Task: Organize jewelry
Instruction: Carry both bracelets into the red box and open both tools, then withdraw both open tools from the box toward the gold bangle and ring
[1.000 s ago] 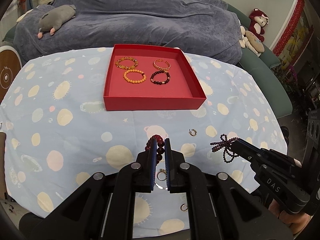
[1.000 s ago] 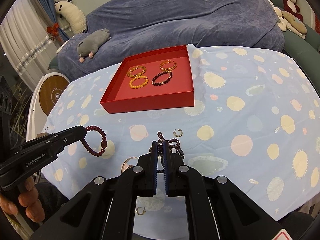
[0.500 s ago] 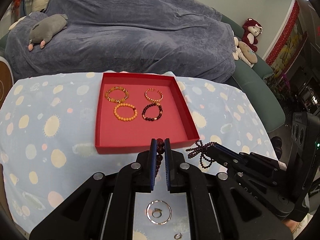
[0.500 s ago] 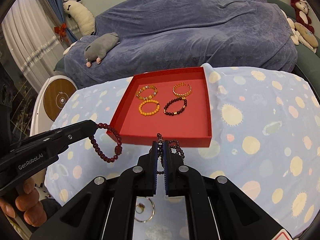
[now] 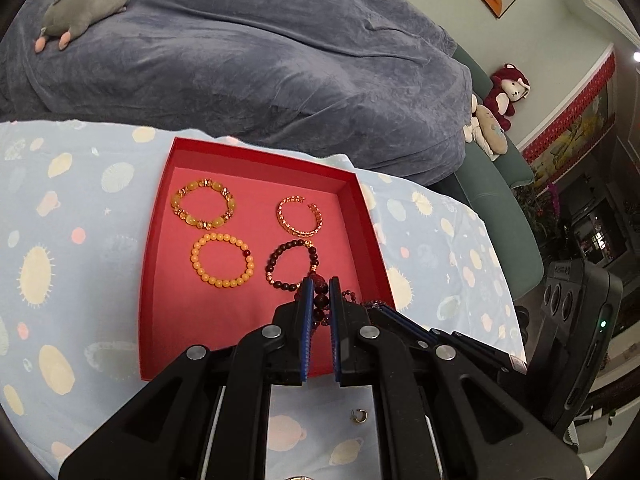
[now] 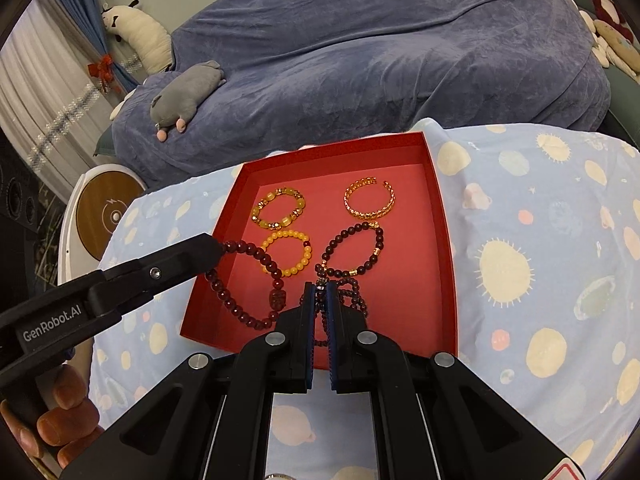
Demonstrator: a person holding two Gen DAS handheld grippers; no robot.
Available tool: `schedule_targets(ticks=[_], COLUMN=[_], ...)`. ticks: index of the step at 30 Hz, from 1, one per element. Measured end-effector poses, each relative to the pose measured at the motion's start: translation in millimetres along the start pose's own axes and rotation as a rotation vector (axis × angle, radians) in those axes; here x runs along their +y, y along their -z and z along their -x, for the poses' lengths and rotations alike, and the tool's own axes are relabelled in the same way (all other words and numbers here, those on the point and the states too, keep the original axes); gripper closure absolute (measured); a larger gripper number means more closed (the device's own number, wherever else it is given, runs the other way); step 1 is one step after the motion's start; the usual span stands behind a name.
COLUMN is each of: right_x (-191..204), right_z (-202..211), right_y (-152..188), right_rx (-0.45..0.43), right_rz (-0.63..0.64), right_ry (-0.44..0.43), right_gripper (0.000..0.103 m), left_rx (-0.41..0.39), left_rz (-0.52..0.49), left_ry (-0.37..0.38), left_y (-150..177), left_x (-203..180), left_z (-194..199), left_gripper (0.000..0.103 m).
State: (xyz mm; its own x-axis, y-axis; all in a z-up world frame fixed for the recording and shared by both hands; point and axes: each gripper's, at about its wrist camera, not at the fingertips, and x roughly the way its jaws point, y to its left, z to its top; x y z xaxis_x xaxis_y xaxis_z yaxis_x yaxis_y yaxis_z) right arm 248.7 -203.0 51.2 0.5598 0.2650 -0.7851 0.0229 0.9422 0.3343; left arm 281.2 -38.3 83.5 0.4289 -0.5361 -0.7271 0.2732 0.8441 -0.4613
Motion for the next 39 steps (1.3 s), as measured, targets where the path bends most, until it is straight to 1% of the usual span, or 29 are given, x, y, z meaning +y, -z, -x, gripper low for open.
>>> schedule_targets(ticks=[4,8,12,15,16,17,18,19,20,21,22,24,32,39], right_x=[-6.1,-10.5,-12.7,-12.2,-12.0,-11.3,-11.2,-10.6,-10.5,-11.3,-11.0,-10.1,-2.0,3.6], right_z=[-23.3,-39.1,-49.7,-53.7,-53.6,-52.8,-50.6,-46.7,-42.8,-39.6,-37.0,-32.5,-7.6,16.9], right_y=[2.7,6.3,8.7,9.4,9.3,9.4,9.6,10.0,9.8,9.3,9.4,10.6,26.5,49.6], right_rx=[0.037,0.063,0.077,0.072,0.064,0.059,0.047,0.029,0.012,0.002,-0.001,-0.002,-0.013,-0.016], right_rz=[-0.008,-0.004,0.002,0.015,0.017,0.022,0.024,0.024,0.022,0.019,0.017,0.017,0.026,0.034], right_ry=[0.012,0.029,0.051,0.076,0.083,0.092,0.103,0.112,0.114,0.114,0.113,0.108,0.104,0.101], right_gripper=[0.098,0.098,0.098,0.097,0.093,0.086,0.081,0.067,0.057,0.056,0.055,0.055,0.055,0.055], left_rx=[0.030,0.059,0.062,0.060,0.062,0.059,0.048,0.031,0.023,0.015,0.006,-0.012,-0.023,-0.029], left_rz=[0.004,-0.005,-0.029,-0.040,-0.047,-0.053,-0.058,-0.069,-0.078,-0.082,-0.085,-0.094,-0.123,-0.143], left_ry=[-0.051,-0.122,-0.210,-0.271,-0.296,-0.316,-0.336,-0.356,-0.362,-0.366,-0.371,-0.391,-0.391,-0.388], left_y=[4.8,12.5,17.8,20.4,21.3,22.2,22.6,23.6,23.5,24.2,24.2,25.1,37.8,60.7], left_x=[15.1,30.3,41.0,47.6,48.8,49.4,49.6,48.4,46.8,45.5,44.2,40.8,26.6,12.8], left_z=[-22.7,-37.1,-43.0,-44.9,-45.4,-45.2,-44.0,-41.2,-38.9,-36.1,-33.9,-28.5,-4.8,17.5], left_gripper=[0.095,0.095,0.095,0.095,0.095,0.095,0.095,0.094,0.092,0.084,0.074,0.067,0.067,0.065])
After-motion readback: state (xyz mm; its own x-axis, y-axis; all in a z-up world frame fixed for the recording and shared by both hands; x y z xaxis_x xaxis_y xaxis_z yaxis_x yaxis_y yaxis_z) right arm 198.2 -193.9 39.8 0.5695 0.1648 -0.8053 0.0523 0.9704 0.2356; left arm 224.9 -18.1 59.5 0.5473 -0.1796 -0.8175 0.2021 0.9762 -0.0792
